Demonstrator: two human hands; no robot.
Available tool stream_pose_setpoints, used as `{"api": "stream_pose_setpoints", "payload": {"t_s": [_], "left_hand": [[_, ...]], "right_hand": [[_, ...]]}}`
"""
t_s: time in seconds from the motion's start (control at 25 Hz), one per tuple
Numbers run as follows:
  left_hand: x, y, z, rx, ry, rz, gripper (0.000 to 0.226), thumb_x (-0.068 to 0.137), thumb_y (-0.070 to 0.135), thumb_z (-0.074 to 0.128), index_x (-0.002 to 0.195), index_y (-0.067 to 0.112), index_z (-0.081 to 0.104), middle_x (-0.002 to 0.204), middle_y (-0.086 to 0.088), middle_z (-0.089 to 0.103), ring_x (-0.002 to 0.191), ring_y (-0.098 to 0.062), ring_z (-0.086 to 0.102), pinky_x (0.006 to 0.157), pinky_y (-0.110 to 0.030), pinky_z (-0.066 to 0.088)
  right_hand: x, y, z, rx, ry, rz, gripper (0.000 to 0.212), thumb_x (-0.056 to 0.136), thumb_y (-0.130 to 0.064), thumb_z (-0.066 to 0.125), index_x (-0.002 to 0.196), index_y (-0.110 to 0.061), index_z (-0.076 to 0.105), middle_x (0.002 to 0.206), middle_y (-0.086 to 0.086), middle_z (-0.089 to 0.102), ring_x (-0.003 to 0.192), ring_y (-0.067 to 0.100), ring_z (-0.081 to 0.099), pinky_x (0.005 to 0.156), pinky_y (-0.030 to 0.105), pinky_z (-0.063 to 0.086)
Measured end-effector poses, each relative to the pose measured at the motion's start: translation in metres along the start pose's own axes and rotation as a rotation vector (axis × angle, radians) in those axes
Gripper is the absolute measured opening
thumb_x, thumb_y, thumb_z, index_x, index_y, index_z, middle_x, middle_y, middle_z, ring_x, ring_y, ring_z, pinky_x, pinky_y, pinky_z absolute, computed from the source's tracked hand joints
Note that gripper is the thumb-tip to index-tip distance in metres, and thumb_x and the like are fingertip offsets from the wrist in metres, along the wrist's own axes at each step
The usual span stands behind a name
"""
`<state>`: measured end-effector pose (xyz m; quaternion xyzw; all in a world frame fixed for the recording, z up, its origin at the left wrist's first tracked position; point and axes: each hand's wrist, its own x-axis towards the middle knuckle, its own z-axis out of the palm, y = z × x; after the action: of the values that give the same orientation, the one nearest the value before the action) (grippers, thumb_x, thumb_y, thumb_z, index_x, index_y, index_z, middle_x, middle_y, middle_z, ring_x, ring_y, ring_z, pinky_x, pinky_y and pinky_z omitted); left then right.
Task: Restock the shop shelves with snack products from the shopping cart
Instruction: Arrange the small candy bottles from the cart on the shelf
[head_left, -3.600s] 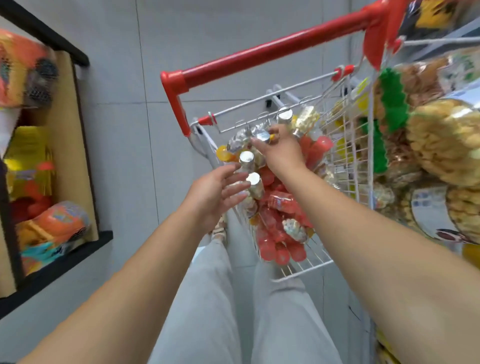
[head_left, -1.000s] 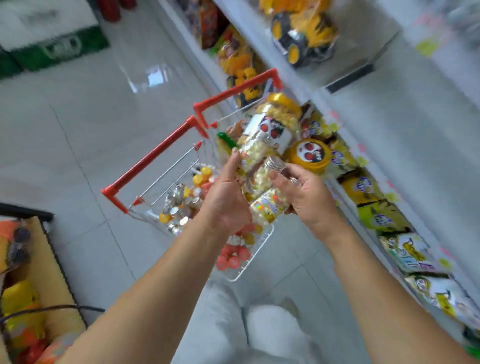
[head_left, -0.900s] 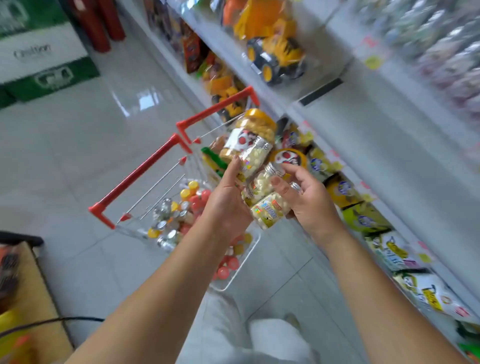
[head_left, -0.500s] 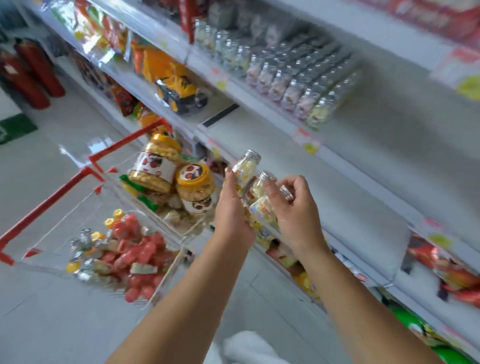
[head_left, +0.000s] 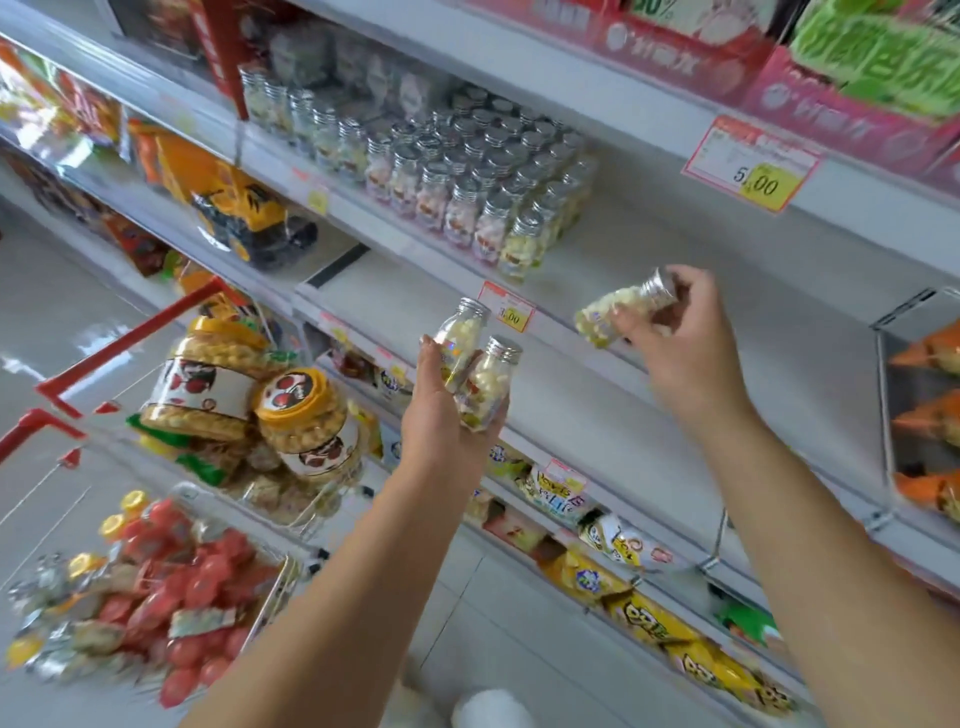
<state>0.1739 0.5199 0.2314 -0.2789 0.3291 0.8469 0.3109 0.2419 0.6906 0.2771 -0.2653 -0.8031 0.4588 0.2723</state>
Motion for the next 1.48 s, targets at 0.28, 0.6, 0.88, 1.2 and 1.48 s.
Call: {"api": "stream_pose_setpoints", "payload": {"t_s": [0.28,0.6,0.88,1.2,1.48], "left_hand": [[0.034,0.04,-0.001,0.083,-0.054,-0.03,0.042,0.09,0.05,0.067,0.116,0.017,0.067,0.108,-0.005,0.076,0.091,-0.021,0.073,0.076,-0.036,0.06],[0.06,0.051,0.016,0.133,-0.146,-0.064,0.044,0.094,0.052,0.058,0.123,0.019,0.063,0.113,-0.004,0.075,0.1,-0.019,0.073,0.078,-0.034,0.059],[0.092,0.039,0.026,0.061,-0.187,-0.056,0.04,0.095,0.051,0.056,0.12,0.02,0.066,0.111,-0.002,0.075,0.096,-0.017,0.073,0.084,-0.037,0.057],[0.109,0.033,0.04,0.044,-0.23,-0.032,0.041,0.091,0.052,0.057,0.117,0.022,0.067,0.109,0.001,0.076,0.093,-0.016,0.073,0.084,-0.037,0.056],[0.106,0.029,0.041,0.046,-0.224,-0.018,0.043,0.09,0.052,0.056,0.118,0.021,0.068,0.111,0.0,0.075,0.094,-0.016,0.072,0.085,-0.037,0.055]], "right_hand": [[0.103,0.038,0.032,-0.362,0.017,0.033,0.042,0.086,-0.015,0.067,0.124,-0.016,0.05,0.102,-0.003,0.052,0.086,0.015,0.049,0.079,0.028,0.04],[0.128,0.04,0.032,0.14,0.017,0.4,0.023,0.093,-0.046,0.059,0.099,-0.024,0.061,0.096,0.002,0.068,0.086,0.021,0.07,0.078,0.041,0.059],[0.186,0.042,0.033,0.201,0.052,0.385,0.018,0.1,-0.024,0.054,0.085,-0.013,0.057,0.081,0.007,0.062,0.071,0.021,0.065,0.06,0.04,0.06],[0.275,0.041,0.061,0.199,0.077,0.415,0.02,0.095,-0.034,0.061,0.086,-0.016,0.06,0.081,0.006,0.068,0.085,0.032,0.071,0.071,0.05,0.06],[0.313,0.056,0.066,0.15,0.051,0.447,0.048,0.06,-0.054,0.082,0.092,-0.019,0.07,0.095,0.005,0.073,0.086,0.032,0.072,0.075,0.05,0.059]]}}
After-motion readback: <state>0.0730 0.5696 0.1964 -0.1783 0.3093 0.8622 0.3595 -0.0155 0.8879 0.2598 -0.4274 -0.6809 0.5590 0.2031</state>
